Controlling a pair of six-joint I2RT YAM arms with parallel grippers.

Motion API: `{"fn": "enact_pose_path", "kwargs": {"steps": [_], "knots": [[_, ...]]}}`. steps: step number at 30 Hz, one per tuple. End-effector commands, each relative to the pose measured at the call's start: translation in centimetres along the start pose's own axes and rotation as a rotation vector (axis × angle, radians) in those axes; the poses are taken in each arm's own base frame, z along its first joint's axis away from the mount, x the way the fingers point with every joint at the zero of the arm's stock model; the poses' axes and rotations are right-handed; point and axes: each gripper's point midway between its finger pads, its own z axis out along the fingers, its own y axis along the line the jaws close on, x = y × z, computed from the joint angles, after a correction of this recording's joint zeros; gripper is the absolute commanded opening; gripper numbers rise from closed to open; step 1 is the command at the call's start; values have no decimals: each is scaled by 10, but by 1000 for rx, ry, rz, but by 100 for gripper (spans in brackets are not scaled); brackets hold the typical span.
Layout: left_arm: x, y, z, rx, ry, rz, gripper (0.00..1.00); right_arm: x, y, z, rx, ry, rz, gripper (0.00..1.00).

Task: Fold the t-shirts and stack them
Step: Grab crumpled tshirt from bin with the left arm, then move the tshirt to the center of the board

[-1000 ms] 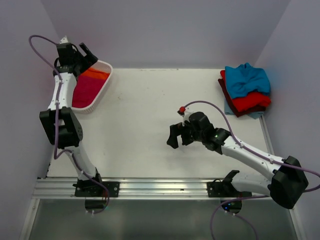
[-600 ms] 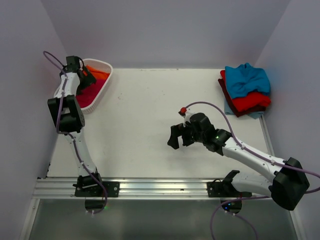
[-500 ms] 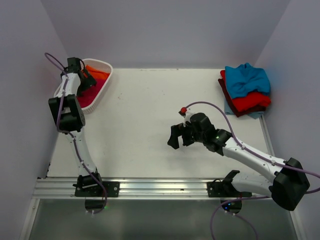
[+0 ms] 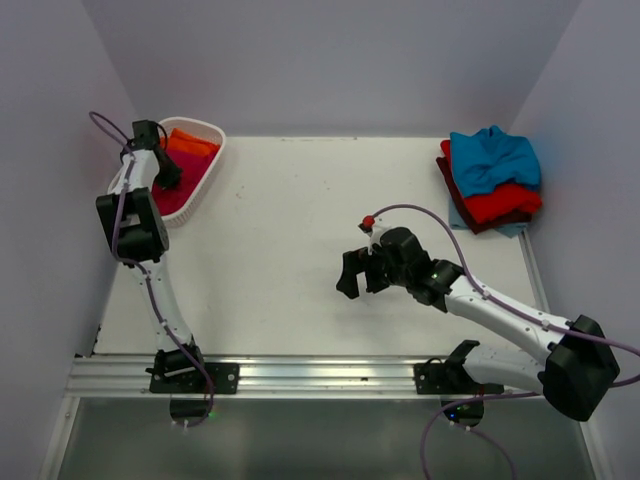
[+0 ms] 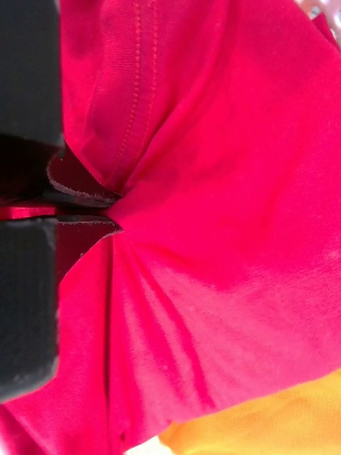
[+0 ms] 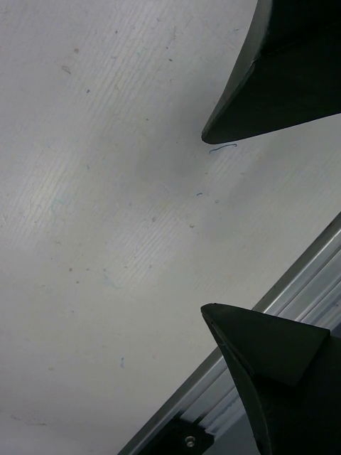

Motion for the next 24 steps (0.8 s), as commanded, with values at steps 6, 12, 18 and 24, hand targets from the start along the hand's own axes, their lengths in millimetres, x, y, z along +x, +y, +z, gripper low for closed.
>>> {"fn": "enact_pose_path", "kwargs": {"steps": [6, 12, 18, 24], "knots": [[-50, -64, -136, 268, -233, 11, 0, -9, 6, 7, -23, -37, 6, 99], [-65, -99, -248, 426, -388, 29, 0, -12, 8, 11, -30, -27, 5, 99], [-18, -139, -298, 584, -334, 141, 0, -30, -6, -2, 74, -108, 15, 99], [81, -174, -333, 820, -177, 266, 0, -62, -32, -42, 253, -295, 86, 99]]}}
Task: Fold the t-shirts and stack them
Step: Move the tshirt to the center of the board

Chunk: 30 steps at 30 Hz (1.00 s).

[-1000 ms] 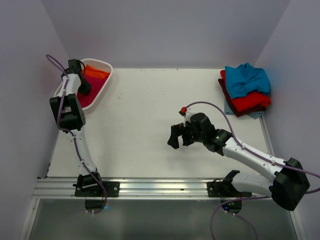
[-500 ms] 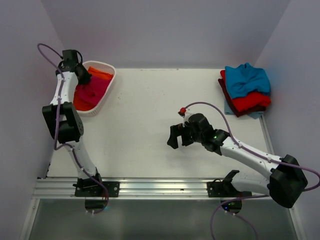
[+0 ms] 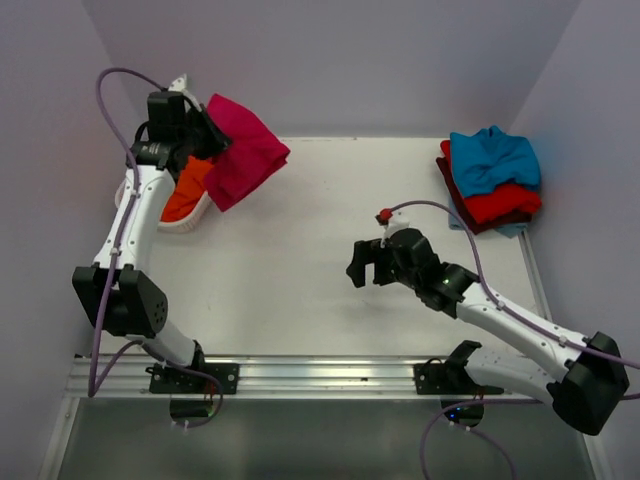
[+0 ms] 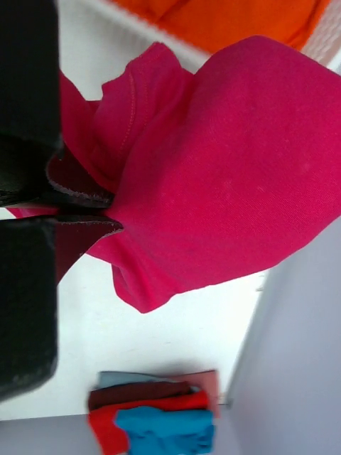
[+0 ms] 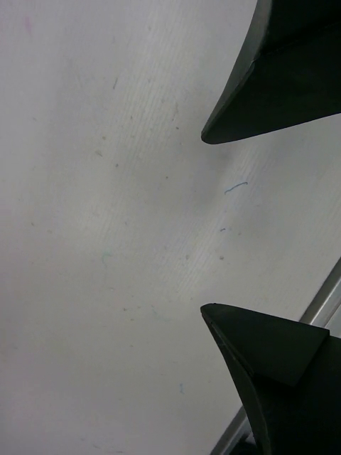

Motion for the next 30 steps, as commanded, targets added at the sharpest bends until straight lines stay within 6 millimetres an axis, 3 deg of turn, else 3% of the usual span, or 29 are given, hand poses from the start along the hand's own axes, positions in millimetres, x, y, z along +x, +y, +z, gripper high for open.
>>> {"fn": "enact_pose_path", "kwargs": {"steps": [1, 3, 5, 6, 7, 8, 10, 11, 12, 14, 16, 17, 18, 19, 20, 21, 22, 23, 26, 30], "knots": [[44, -49, -21, 193, 73, 19, 0, -51, -24, -29, 177, -219, 80, 99], [71, -69, -33, 235, 111, 51, 0, -61, -29, -43, 199, -276, 96, 99], [115, -68, -31, 224, 198, 48, 0, -67, -32, -51, 215, -311, 104, 99], [140, -85, -39, 278, 240, 72, 0, -72, -31, -56, 213, -326, 102, 99], [172, -81, -37, 265, 308, 78, 0, -73, -31, -57, 214, -325, 101, 99], [202, -96, -46, 293, 361, 91, 0, -76, -31, -60, 221, -324, 98, 99], [240, -104, -53, 299, 426, 93, 0, -77, -31, -59, 227, -312, 85, 99], [269, -94, -55, 272, 479, 96, 0, -75, -32, -58, 237, -297, 78, 99], [287, -105, -64, 297, 494, 121, 0, -76, -32, -58, 240, -292, 75, 99], [319, -92, -71, 256, 544, 107, 0, -72, -33, -55, 250, -268, 69, 99], [332, -89, -80, 244, 536, 88, 0, -70, -31, -52, 241, -259, 74, 99], [346, -75, -81, 211, 552, 86, 0, -69, -31, -52, 240, -253, 75, 99], [347, -73, -83, 197, 524, 94, 6, -68, -29, -50, 232, -246, 77, 99], [350, -67, -84, 168, 521, 96, 39, -68, -28, -49, 226, -243, 75, 99], [352, -60, -84, 141, 511, 100, 55, -67, -26, -45, 219, -231, 68, 99], [352, -50, -85, 103, 481, 113, 83, -66, -20, -42, 190, -212, 63, 99], [352, -47, -87, 91, 474, 116, 94, -63, -17, -39, 179, -189, 56, 99], [351, -45, -88, 85, 464, 122, 100, -60, -16, -33, 176, -157, 50, 99], [351, -41, -93, 79, 445, 132, 100, -48, -11, -23, 155, -95, 42, 99], [375, -24, -98, 27, 519, 164, 100, -40, -15, -16, 174, -56, 43, 99]]}}
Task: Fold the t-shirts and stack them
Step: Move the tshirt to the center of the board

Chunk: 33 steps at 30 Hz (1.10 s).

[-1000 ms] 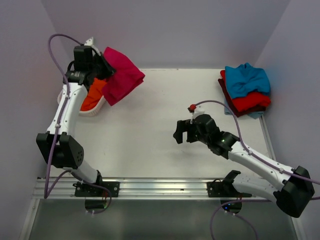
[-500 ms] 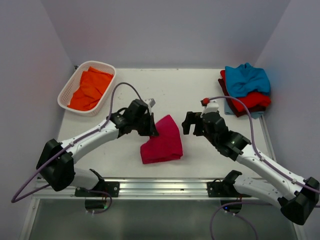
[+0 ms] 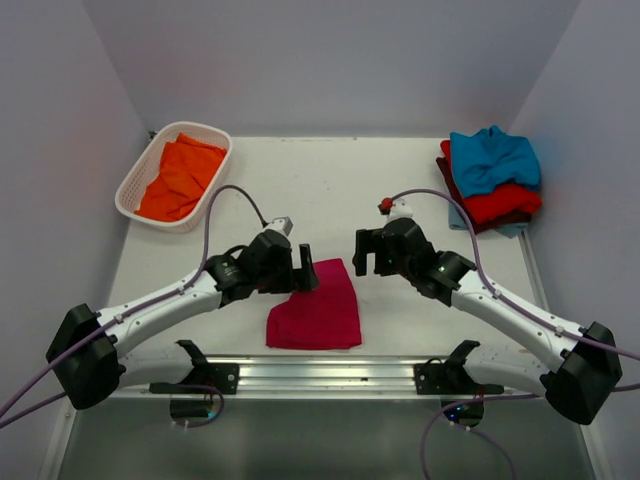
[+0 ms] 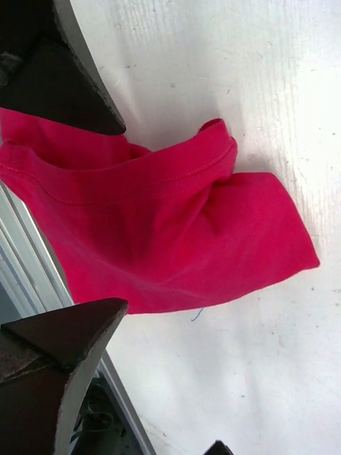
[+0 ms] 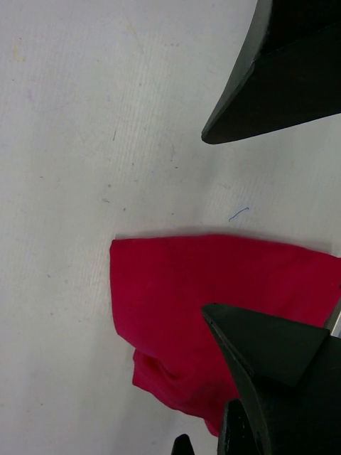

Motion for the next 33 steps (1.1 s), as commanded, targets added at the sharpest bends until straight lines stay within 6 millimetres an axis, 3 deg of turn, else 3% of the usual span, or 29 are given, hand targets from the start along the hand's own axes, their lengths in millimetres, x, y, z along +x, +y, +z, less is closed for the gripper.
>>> {"fn": "enact_pose_path", "kwargs": {"steps": [1, 5, 8, 9, 11, 12, 15, 17, 18, 22, 25, 26, 28, 30, 33], "knots": [[19, 18, 9, -74, 27, -16, 100, -11, 9, -5, -29, -12, 13, 99], [46, 36, 11, -133, 86, -16, 100, -14, 7, -8, -24, -30, 13, 99], [52, 35, 15, -100, 81, -31, 90, -12, 7, -7, -24, -29, 11, 99], [52, 29, 14, -66, 85, -35, 75, -12, 7, -6, -26, -29, 13, 99], [47, 17, 14, -13, 67, -28, 53, -10, 7, -4, -24, -22, 10, 99], [42, 10, 12, 5, 59, -26, 34, -9, 7, -4, -23, -17, 9, 99], [31, -13, 7, 51, 45, 5, 11, -8, 5, -2, -15, -20, 7, 99], [35, -24, 5, 61, 63, 35, 9, -6, 3, -2, -11, -18, 8, 99], [33, -28, 5, 63, 59, 44, 1, -5, 3, -2, -9, -18, 7, 99], [27, -48, 3, 99, 53, 55, 0, -4, 1, -2, -6, -28, 14, 99], [6, -72, -5, 182, -25, 7, 0, -1, 1, -1, -10, -22, 11, 99], [-10, -79, -14, 212, -93, -31, 0, -1, 2, 0, -14, -17, 11, 99], [-36, -71, -21, 173, -228, -186, 0, 1, 4, 0, -21, -5, 3, 99], [-62, -48, -36, 153, -393, -356, 0, 1, 5, -1, -28, -4, 6, 99], [-85, -25, -54, 239, -567, -708, 0, -1, 6, -3, -39, -12, 11, 99]]}}
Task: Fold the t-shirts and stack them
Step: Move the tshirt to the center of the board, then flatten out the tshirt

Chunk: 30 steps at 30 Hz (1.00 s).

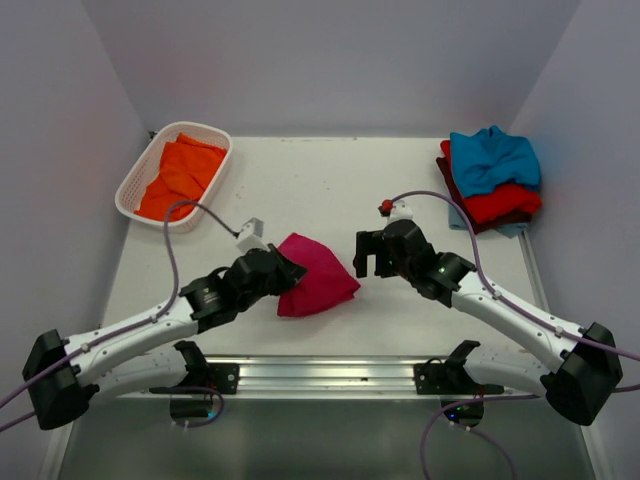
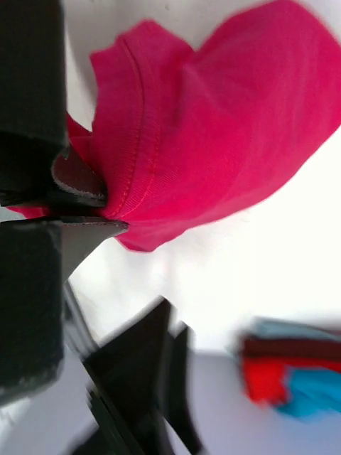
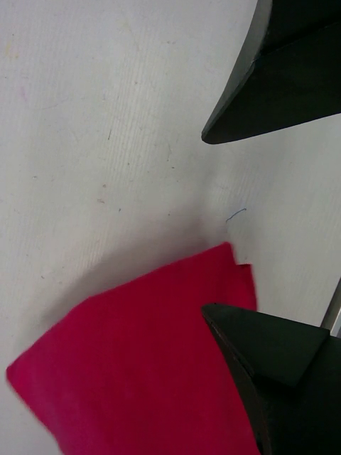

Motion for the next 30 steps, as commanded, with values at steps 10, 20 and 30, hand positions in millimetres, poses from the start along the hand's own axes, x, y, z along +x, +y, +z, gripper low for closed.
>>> {"fn": "enact_pose_path", "kwargs": {"steps": [10, 20, 30], "knots": [[-67, -30, 0, 155, -309, -543, 97, 0, 23, -7, -127, 29, -28, 99], [-89, -7, -27, 25, -412, -418, 100, 26, 80, 5, -386, 143, -23, 99], [-132, -5, -80, -4, -573, -275, 100, 92, 161, 10, -444, 266, -202, 98]]}}
